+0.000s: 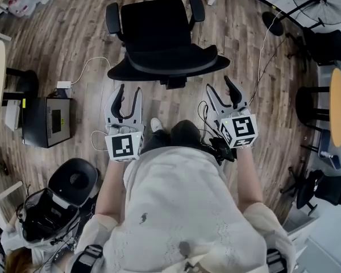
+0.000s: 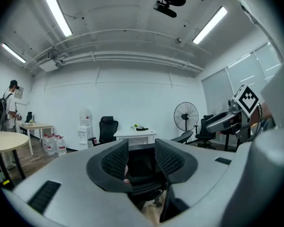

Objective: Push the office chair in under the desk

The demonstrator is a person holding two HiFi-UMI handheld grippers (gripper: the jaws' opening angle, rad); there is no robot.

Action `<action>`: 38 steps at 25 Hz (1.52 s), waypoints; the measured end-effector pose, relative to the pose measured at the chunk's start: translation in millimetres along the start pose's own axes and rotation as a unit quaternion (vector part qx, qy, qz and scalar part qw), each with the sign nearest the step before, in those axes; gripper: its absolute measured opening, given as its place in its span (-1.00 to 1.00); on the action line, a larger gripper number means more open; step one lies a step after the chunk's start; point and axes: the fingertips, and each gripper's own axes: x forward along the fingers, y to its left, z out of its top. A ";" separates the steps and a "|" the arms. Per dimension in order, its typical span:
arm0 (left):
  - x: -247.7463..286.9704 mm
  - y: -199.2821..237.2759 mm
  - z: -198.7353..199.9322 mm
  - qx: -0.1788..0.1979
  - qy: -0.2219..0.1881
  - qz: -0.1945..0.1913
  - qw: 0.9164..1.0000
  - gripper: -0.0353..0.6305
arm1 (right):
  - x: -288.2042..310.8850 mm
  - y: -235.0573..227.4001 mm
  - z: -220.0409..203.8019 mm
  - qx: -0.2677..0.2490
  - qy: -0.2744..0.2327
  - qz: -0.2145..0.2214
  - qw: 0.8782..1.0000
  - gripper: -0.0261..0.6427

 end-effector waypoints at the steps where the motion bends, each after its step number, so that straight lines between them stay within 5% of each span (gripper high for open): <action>1: 2.2 -0.8 -2.0 0.002 0.002 0.000 1.000 -0.37 | 2.5 -3.8 -1.9 -0.001 0.003 0.001 1.000 -0.21; 13: 31.9 -17.8 -25.7 0.024 0.046 0.044 0.998 -0.34 | 44.2 -55.5 -32.1 0.005 0.040 0.019 0.999 -0.20; 20: 41.5 -31.6 -38.9 0.035 0.059 0.070 0.995 -0.33 | 63.6 -77.9 -49.4 -0.037 0.063 0.037 0.997 -0.18; 38: 108.4 2.5 -79.5 0.069 0.104 0.093 0.988 -0.28 | 130.6 -108.0 -66.7 -0.047 0.084 0.039 0.995 -0.07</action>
